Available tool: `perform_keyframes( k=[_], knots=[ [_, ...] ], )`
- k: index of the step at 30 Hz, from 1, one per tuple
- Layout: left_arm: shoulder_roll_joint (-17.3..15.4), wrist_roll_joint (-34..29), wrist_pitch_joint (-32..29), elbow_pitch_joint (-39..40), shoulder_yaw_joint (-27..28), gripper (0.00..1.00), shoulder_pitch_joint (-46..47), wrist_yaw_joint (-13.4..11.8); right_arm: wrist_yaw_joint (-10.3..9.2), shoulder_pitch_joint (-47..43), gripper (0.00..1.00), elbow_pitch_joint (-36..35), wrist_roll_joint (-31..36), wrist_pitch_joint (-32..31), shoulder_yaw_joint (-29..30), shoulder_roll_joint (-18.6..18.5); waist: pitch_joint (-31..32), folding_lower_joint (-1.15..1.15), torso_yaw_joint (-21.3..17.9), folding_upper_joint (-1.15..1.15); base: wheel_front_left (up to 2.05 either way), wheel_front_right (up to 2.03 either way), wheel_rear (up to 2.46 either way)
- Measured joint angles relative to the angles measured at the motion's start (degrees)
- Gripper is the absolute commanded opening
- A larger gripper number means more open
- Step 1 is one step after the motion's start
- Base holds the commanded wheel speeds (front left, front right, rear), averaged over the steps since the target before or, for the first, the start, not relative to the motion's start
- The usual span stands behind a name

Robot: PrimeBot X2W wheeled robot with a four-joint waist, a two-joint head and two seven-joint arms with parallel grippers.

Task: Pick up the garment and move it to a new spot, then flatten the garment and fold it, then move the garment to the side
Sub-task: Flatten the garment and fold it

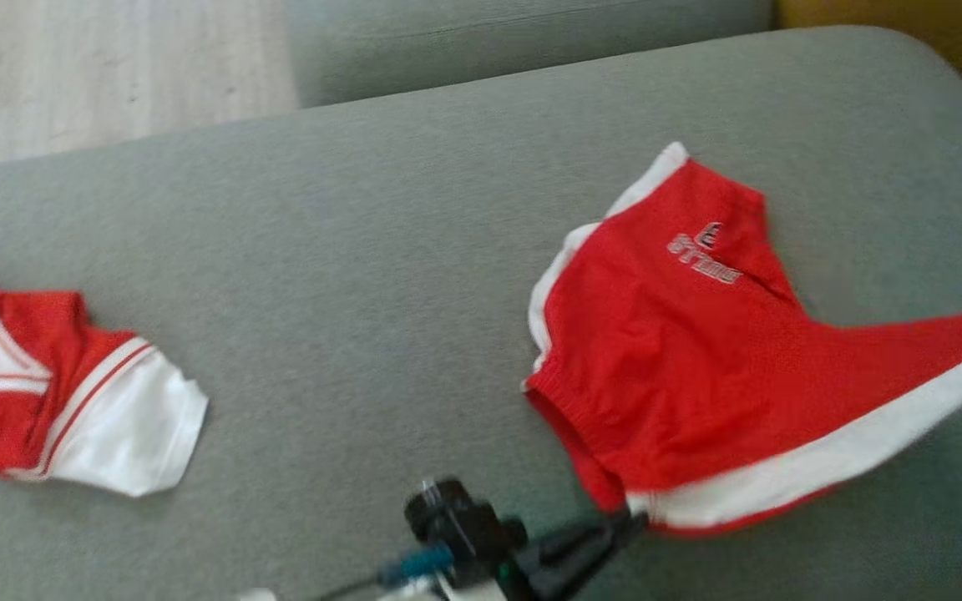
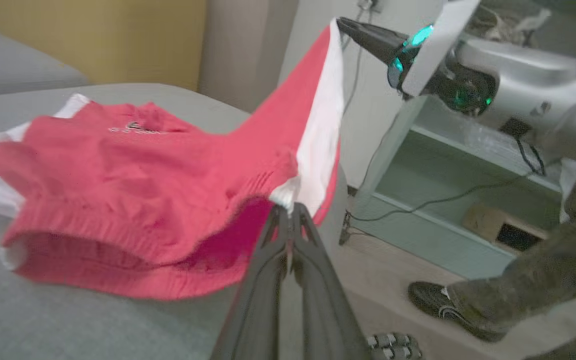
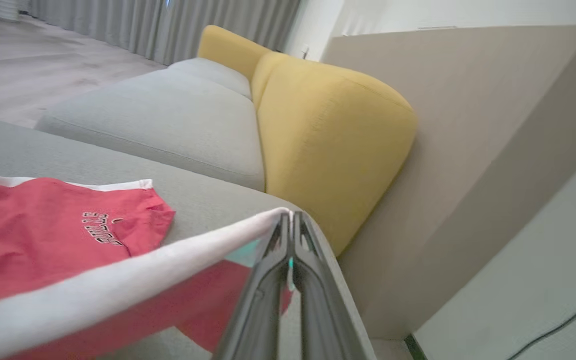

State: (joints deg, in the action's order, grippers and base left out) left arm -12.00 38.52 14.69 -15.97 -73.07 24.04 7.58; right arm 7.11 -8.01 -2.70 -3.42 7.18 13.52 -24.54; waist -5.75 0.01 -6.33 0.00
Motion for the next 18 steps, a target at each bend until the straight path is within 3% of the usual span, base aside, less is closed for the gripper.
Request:
perform_keyframes(
  k=[4, 9, 18],
  knots=[
    [-1.4, 0.2, 0.0, 3.4, 6.9, 0.00, 2.6, 0.0, 0.00, 4.3, 0.00, 0.8, 0.0, -0.2, -2.5, -0.3, 0.2, 0.00, 2.7, 0.00, 0.00, 0.00, 0.00],
    [-7.3, -3.9, 0.0, 2.3, 8.9, 0.00, 14.3, 0.0, 0.00, 14.9, 0.00, 3.9, -1.2, -0.5, -6.3, -3.5, 0.3, -0.02, 4.9, 0.00, 0.00, 0.00, 0.00],
    [-11.0, -8.5, 0.1, -12.2, 10.8, 0.00, 49.7, 0.0, 0.00, 53.0, 0.00, 19.7, -6.7, 2.3, -19.9, -7.0, -7.3, 0.01, 3.1, 0.00, 0.00, 0.00, 0.00]
  ],
)
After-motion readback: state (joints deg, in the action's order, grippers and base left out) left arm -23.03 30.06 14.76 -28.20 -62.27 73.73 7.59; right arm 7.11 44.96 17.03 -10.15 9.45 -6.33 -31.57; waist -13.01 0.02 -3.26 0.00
